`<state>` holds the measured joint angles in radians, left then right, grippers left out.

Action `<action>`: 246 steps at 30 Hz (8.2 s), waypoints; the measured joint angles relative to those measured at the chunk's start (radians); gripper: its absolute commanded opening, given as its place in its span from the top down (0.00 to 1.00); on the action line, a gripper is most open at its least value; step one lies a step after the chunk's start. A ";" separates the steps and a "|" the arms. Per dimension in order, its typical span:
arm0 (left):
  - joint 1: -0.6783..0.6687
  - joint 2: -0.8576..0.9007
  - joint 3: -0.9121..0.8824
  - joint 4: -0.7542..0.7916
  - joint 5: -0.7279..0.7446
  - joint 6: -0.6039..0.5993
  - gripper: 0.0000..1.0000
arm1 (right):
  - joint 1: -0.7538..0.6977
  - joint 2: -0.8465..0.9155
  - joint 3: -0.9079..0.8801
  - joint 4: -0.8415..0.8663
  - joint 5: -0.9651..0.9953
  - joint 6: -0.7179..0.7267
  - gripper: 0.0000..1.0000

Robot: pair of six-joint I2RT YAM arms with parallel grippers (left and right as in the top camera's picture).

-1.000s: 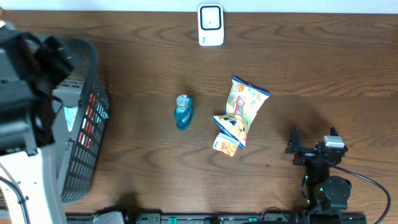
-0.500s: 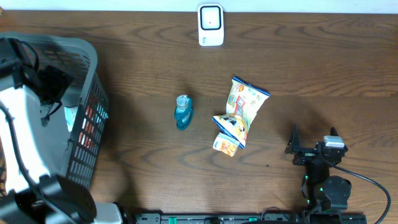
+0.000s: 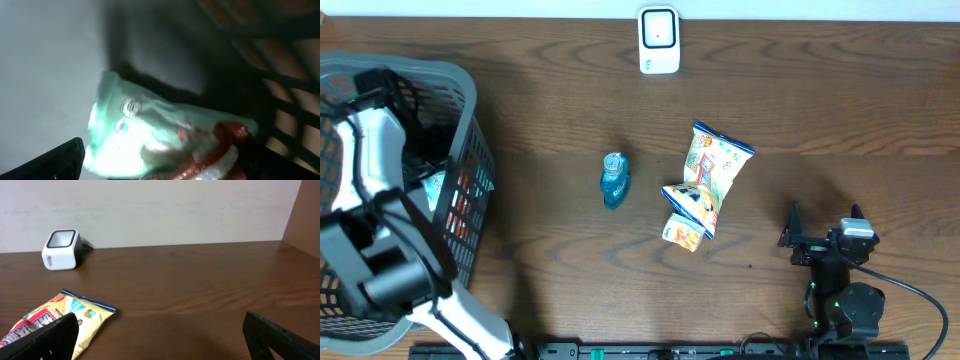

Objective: Scan the item barcode
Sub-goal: 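Reach into the basket and grasp the mint-green wipes pack with left gripper, then carry the green pack past the scanner and release it on the right, then reach the left gripper into the basket toward the red-orange wrapper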

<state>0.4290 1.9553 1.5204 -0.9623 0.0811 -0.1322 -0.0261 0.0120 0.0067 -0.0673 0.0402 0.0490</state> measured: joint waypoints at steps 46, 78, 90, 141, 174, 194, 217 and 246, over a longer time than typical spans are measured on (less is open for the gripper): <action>0.058 -0.854 0.004 -0.010 0.212 -0.208 0.92 | 0.000 0.000 0.000 0.000 0.000 0.000 0.01; -1.089 -0.296 -0.041 0.538 0.277 -0.212 0.92 | 0.000 0.000 0.000 0.000 0.000 0.000 0.01; -1.210 0.048 -0.041 0.751 0.216 -0.215 0.79 | 0.000 0.000 0.000 0.000 0.000 0.000 0.01; -0.077 -0.686 0.030 -0.085 -0.476 -0.945 0.02 | 0.000 0.000 0.000 0.000 0.000 0.000 0.01; 0.015 -0.035 0.018 -0.226 -0.109 -1.731 0.02 | 0.000 0.000 0.000 0.000 0.000 0.000 0.01; -0.027 0.014 -0.147 0.030 -0.142 -1.587 0.02 | 0.000 0.000 0.000 0.000 0.000 0.000 0.01; 0.008 -0.027 -0.201 0.187 -0.610 -1.200 0.02 | 0.000 0.000 0.000 0.000 0.000 0.000 0.01; 0.010 -0.322 -0.428 0.283 -0.369 -0.358 0.02 | 0.000 0.000 0.000 0.000 0.000 0.000 0.01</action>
<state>0.4385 1.6337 1.0927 -0.6796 -0.2878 -0.4900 -0.0261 0.0120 0.0067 -0.0673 0.0402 0.0490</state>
